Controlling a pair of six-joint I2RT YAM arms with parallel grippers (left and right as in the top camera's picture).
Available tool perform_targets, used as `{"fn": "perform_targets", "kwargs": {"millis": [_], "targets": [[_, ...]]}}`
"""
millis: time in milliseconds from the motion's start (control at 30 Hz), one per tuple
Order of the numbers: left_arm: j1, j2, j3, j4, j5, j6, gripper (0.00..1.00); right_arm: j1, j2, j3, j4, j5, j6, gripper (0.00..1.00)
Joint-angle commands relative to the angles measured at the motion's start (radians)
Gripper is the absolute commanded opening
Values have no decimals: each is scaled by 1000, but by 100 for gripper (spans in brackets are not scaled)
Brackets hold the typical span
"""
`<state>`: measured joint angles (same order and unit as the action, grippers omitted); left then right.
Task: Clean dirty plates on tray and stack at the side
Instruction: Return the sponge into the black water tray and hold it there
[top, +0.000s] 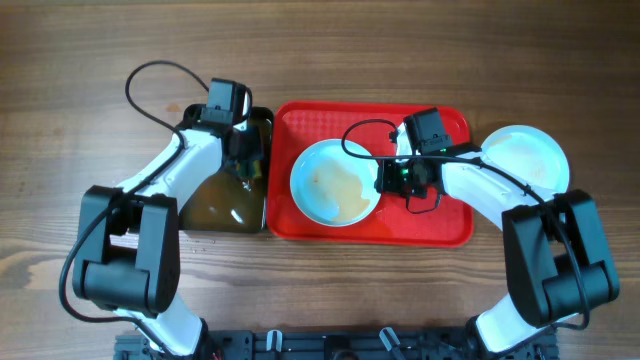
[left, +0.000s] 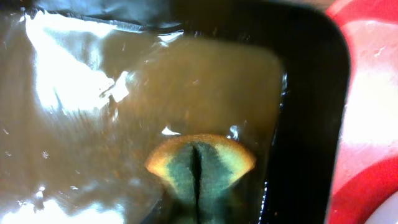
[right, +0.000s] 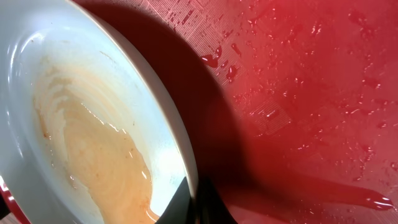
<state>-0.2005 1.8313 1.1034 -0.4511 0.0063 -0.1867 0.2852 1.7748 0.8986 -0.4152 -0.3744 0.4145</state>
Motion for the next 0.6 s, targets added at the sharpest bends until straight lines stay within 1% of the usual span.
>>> {"fn": "perform_targets", "kwargs": {"millis": [0, 33, 100, 167, 200, 233, 267, 300, 333, 400, 500, 567], "targets": [[6, 5, 24, -77, 41, 23, 52, 5, 41, -37, -32, 59, -22, 4], [6, 5, 24, -129, 71, 23, 54, 5, 41, -37, -31, 59, -22, 4], [6, 8, 16, -187, 83, 23, 55, 5, 41, -37, -31, 59, -22, 4], [6, 8, -19, -186, 82, 23, 56, 5, 41, -37, -31, 59, -22, 4], [6, 9, -47, -149, 82, 23, 57, 5, 41, -37, -31, 59, -21, 4], [6, 9, -55, -135, 82, 23, 55, 5, 41, -37, -31, 59, -22, 4], [6, 9, -58, -128, 82, 23, 45, 5, 41, -37, -31, 59, -22, 4], [6, 9, -58, -124, 82, 23, 39, 5, 41, -37, -32, 59, -22, 4], [6, 9, -58, -125, 82, 23, 26, 5, 41, -37, -32, 59, -22, 4], [6, 9, -58, -134, 70, 23, 4, 5, 41, -37, -32, 59, -22, 4], [6, 5, -58, -168, 23, 23, 4, 5, 41, -37, -32, 58, -22, 4], [6, -9, -54, -227, -9, 23, 4, 5, 41, -37, -32, 59, -22, 4]]}}
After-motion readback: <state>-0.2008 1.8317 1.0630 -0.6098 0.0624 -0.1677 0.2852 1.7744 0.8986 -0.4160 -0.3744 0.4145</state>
